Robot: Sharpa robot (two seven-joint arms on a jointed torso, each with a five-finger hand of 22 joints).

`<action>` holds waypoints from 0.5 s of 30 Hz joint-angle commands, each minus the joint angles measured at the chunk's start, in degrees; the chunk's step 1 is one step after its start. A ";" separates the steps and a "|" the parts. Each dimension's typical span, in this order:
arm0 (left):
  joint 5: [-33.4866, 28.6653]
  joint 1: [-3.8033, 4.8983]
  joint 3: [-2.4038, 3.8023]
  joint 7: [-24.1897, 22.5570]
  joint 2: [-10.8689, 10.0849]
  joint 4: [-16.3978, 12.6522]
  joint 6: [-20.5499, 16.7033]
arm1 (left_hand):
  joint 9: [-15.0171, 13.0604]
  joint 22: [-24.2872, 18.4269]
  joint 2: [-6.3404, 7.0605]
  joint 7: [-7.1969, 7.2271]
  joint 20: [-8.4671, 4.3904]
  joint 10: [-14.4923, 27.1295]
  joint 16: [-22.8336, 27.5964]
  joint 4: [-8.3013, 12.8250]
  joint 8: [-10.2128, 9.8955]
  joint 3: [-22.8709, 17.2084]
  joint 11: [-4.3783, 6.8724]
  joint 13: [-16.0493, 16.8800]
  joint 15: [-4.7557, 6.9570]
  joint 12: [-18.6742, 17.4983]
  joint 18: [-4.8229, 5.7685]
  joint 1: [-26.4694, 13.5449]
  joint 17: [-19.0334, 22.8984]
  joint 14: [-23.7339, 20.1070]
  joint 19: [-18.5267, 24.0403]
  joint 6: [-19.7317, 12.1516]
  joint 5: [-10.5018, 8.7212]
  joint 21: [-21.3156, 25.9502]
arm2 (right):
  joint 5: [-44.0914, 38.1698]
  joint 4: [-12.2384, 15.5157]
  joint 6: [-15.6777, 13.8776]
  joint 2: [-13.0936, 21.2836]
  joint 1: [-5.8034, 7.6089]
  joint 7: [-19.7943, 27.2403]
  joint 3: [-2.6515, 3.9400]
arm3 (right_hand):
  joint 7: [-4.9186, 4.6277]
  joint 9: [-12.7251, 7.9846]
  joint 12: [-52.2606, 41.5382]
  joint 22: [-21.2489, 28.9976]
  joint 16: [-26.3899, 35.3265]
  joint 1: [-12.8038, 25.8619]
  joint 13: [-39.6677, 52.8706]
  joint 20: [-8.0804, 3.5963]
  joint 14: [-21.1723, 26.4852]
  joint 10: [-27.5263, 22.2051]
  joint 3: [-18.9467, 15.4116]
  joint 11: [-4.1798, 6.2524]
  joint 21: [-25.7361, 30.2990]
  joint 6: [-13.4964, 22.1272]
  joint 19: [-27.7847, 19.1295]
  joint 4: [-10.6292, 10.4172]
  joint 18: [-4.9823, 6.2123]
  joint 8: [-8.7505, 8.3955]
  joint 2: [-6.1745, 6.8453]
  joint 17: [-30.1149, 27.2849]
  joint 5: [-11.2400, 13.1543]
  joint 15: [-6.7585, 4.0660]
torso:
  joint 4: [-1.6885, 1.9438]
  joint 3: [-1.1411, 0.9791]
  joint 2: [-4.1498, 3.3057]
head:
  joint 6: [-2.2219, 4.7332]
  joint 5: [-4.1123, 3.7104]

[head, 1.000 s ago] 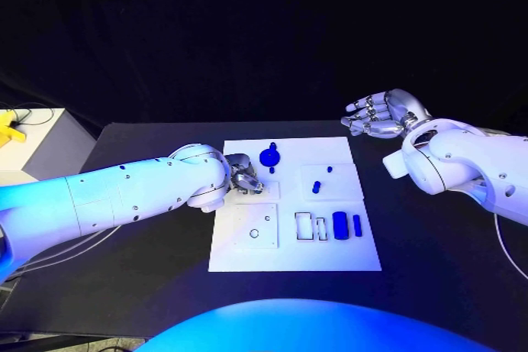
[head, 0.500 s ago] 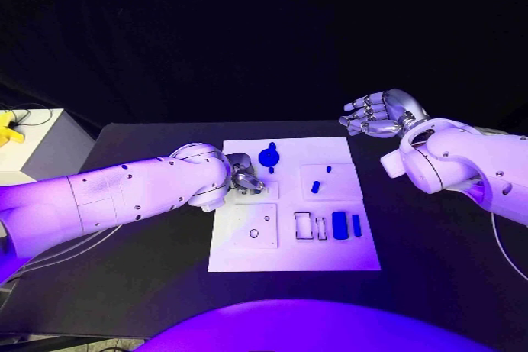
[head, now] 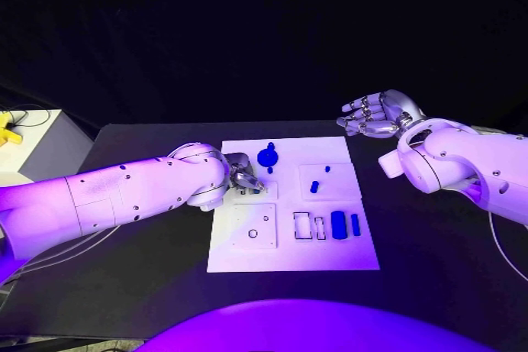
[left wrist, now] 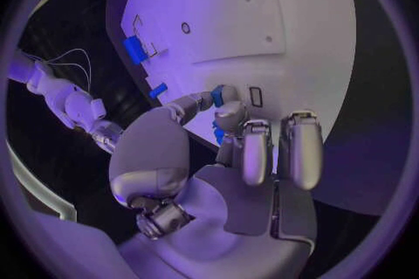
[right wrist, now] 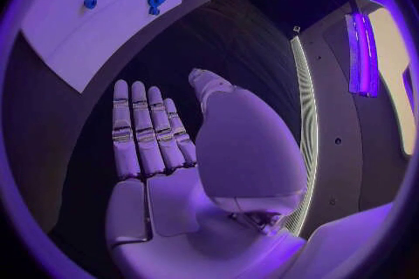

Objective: Assemble the parts on the task board

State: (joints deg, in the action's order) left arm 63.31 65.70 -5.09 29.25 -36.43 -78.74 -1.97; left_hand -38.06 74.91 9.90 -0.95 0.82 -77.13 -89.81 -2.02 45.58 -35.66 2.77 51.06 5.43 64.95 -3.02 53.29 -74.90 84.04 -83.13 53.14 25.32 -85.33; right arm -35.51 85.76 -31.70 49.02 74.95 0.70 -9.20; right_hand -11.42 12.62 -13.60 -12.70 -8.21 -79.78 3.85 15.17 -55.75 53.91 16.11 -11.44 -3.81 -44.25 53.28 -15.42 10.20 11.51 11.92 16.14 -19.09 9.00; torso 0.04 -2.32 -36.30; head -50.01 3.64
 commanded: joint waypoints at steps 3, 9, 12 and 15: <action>0.15 -0.27 -0.19 -0.38 0.04 -0.28 1.03 | 0.67 3.93 1.16 0.07 -0.19 0.20 -0.19 -2.50 -0.20 4.20 0.20 0.09 0.45 0.43 0.44 0.19 -15.10 5.96 -0.27 0.41 -0.55 0.30 | 0.02 -0.04 1.02 0.02 -0.06 0.22 0.00 | -4.22 -0.21 0.32 0.84 0.71 0.90 -0.13 0.22 0.34 0.00 -0.99 -0.43 0.16 0.17 -0.74 -0.22 0.20 -0.35 -0.45 -0.70 0.93 0.32 | 0.03 0.05 -0.01 | 0.01 -0.09; 0.42 -0.27 -0.19 -0.39 -0.30 -0.49 0.64 | 1.63 4.07 1.63 0.05 -0.19 0.12 -0.19 -5.13 -0.23 7.88 0.18 0.39 0.42 0.69 0.45 1.90 -15.10 5.96 -0.34 0.65 -6.04 0.30 | 0.02 -0.08 0.77 0.01 -0.15 0.22 -0.02 | -4.34 -0.45 0.29 2.24 2.01 0.85 -0.16 0.64 1.65 -0.07 -2.03 -0.61 0.22 0.04 -2.12 -0.33 0.12 -0.48 -0.84 -1.96 1.10 0.78 | 0.08 0.08 0.02 | 0.01 -0.23; 0.52 -0.27 -0.18 -0.40 -0.47 -0.60 0.55 | 1.95 4.20 1.76 0.02 -0.17 0.12 -0.19 -6.20 -0.22 8.88 0.14 0.43 0.39 0.74 0.48 2.49 -15.10 5.96 -0.42 0.71 -7.76 0.25 | 0.01 -0.12 0.61 0.00 -0.21 0.33 -0.03 | -4.62 -0.75 0.46 3.67 3.22 0.68 -0.17 1.06 2.95 -0.80 -3.39 -0.96 0.27 0.17 -4.24 -0.51 -0.09 -0.71 -1.11 -3.14 1.06 1.32 | 0.09 0.08 0.00 | 0.01 -0.20; 0.57 -0.27 -0.18 -0.39 -0.67 -0.74 0.48 | 2.06 4.19 1.76 0.01 -0.17 0.11 -0.19 -6.66 -0.19 9.23 0.14 0.45 0.39 0.77 0.47 2.68 -15.10 5.96 -0.41 0.74 -8.21 0.27 | 0.01 -0.14 0.56 0.01 -0.26 0.44 -0.03 | -4.72 -0.89 0.55 4.30 3.69 0.58 -0.19 1.18 3.33 -1.22 -4.14 -1.11 0.26 0.21 -5.21 -0.62 -0.19 -0.81 -1.25 -3.64 1.03 1.52 | 0.02 0.08 -0.02 | 0.01 -0.11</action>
State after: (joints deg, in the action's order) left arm 63.54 65.52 -5.21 29.18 -37.07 -79.29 -1.99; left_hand -36.08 74.91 11.69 -0.55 0.62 -77.12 -89.81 -8.61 45.57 -26.55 2.77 51.54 5.42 65.42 -3.02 55.28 -74.90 84.04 -83.34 53.78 17.34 -85.32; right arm -35.41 85.63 -31.60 49.04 74.73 0.63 -9.23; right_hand -11.42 11.76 -13.25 -8.42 -4.60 -79.08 3.75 16.39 -52.76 52.85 12.05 -12.50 -3.81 -44.25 48.13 -16.10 10.20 11.06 11.23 12.54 -18.27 10.56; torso 0.12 -2.25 -36.30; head -50.01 3.43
